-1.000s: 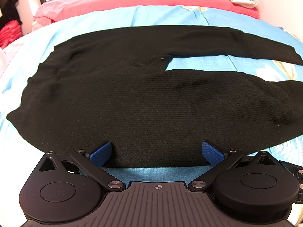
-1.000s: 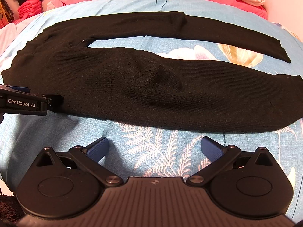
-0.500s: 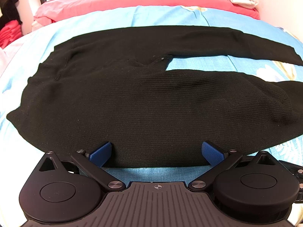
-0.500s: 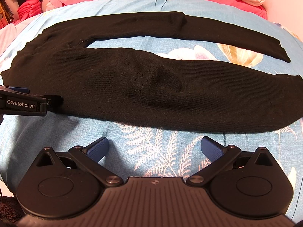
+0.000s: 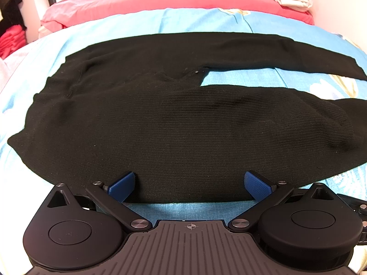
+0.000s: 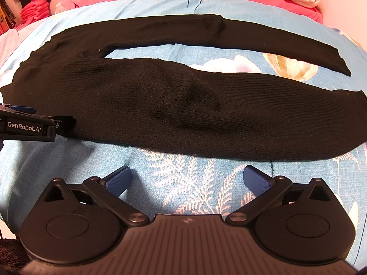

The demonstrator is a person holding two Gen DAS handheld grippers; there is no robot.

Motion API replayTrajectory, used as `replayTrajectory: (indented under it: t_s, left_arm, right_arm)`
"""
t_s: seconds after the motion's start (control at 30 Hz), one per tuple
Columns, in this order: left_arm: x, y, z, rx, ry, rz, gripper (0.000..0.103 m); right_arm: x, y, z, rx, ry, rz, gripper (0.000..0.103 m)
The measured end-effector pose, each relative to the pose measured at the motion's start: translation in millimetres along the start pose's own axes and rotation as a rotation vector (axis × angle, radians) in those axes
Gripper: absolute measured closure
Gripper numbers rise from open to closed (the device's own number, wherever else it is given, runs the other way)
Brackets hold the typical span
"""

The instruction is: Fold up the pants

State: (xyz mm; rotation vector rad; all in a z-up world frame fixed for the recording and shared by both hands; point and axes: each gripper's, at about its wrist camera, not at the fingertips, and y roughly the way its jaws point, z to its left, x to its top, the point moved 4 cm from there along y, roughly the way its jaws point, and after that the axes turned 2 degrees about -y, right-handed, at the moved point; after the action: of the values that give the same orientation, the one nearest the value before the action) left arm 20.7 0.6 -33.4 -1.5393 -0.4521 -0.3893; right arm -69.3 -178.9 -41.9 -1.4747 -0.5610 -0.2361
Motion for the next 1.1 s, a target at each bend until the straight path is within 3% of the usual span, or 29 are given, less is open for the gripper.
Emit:
replayTrajectory:
  t_s: [0.6, 0.77, 0.93, 1.0, 1.1]
  left_arm:
    - [0, 1, 0, -0.003, 0.009, 0.002, 0.0]
    - [3, -6, 3, -0.012, 0.006, 0.033, 0.0]
    - [13, -33, 12, -0.005, 0.009, -0.054, 0.0]
    - [21, -36, 17, 0.0, -0.003, -0.102, 0.0]
    - [33, -29, 30, -0.017, -0.046, -0.139, 0.0]
  right_arm:
    - [-1, -1, 0, -0.001, 0.002, -0.012, 0.0]
    - [-7, -5, -1, 0.017, -0.018, -0.055, 0.0]
    - [-29, -21, -17, 0.097, -0.119, -0.09, 0.0]
    - [-36, -32, -40, 0.136, -0.042, -0.114, 0.0]
    - [-39, -48, -104, 0.155, 0.188, -0.203, 0.002]
